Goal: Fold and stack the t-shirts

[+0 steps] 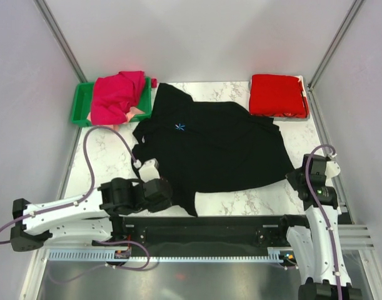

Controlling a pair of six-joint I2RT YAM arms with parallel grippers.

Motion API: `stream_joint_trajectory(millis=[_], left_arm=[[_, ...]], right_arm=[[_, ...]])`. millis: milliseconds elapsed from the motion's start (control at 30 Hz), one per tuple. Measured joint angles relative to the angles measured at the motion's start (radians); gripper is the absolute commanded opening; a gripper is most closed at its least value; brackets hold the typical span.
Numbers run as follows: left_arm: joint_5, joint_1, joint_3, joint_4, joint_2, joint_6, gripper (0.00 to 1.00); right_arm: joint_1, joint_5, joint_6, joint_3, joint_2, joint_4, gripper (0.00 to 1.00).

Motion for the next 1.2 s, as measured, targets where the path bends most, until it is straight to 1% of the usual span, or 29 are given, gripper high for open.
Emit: stream_joint_trajectory(millis=[100, 167, 233, 333, 500, 533, 700, 867, 1100, 1133, 1167, 1200], left_arm=[[-0.060, 0.003, 0.137, -0.086, 0.019, 0.034, 0.02], [-0.093, 0.025, 0.216, -0.137, 0.045, 0.073, 0.02], [-0.114, 0.081, 0.285, -0.168, 0.080, 0.132, 0.02], [-0.132, 0.210, 0.366, -0.174, 0.136, 0.249, 0.02], [-0.113, 0.438, 0.455, -0.115, 0.242, 0.467, 0.02], [-0.099, 0.476, 0.481, -0.089, 0.282, 0.526, 0.02], [-0.043, 0.641, 0.549, -0.003, 0.425, 0.690, 0.02], [0.027, 0.769, 0.653, 0.075, 0.605, 0.816, 0.02], [0.082, 0.869, 0.806, 0.128, 0.859, 0.912, 0.03], [0.088, 0.878, 0.829, 0.135, 0.892, 0.919, 0.17], [0.111, 0.895, 0.872, 0.132, 0.948, 0.933, 0.39], [0.139, 0.912, 0.924, 0.132, 1.005, 0.953, 0.61]], right_arm=[[0.000, -0.006, -0.009, 0.049, 0.004, -0.042, 0.00], [0.000, -0.015, -0.020, 0.075, 0.028, -0.045, 0.00], [0.000, -0.018, -0.030, 0.111, 0.076, -0.044, 0.00], [0.000, -0.027, -0.048, 0.155, 0.163, -0.019, 0.00], [0.000, -0.043, -0.075, 0.192, 0.340, 0.058, 0.00], [0.000, -0.044, -0.081, 0.199, 0.377, 0.073, 0.00], [0.000, -0.046, -0.103, 0.258, 0.529, 0.140, 0.00], [0.000, -0.035, -0.114, 0.330, 0.692, 0.215, 0.00], [0.000, -0.027, -0.112, 0.410, 0.909, 0.307, 0.00], [0.000, -0.027, -0.109, 0.420, 0.940, 0.318, 0.00], [0.000, -0.027, -0.109, 0.433, 0.970, 0.321, 0.07], [0.000, -0.028, -0.109, 0.449, 0.997, 0.320, 0.17]])
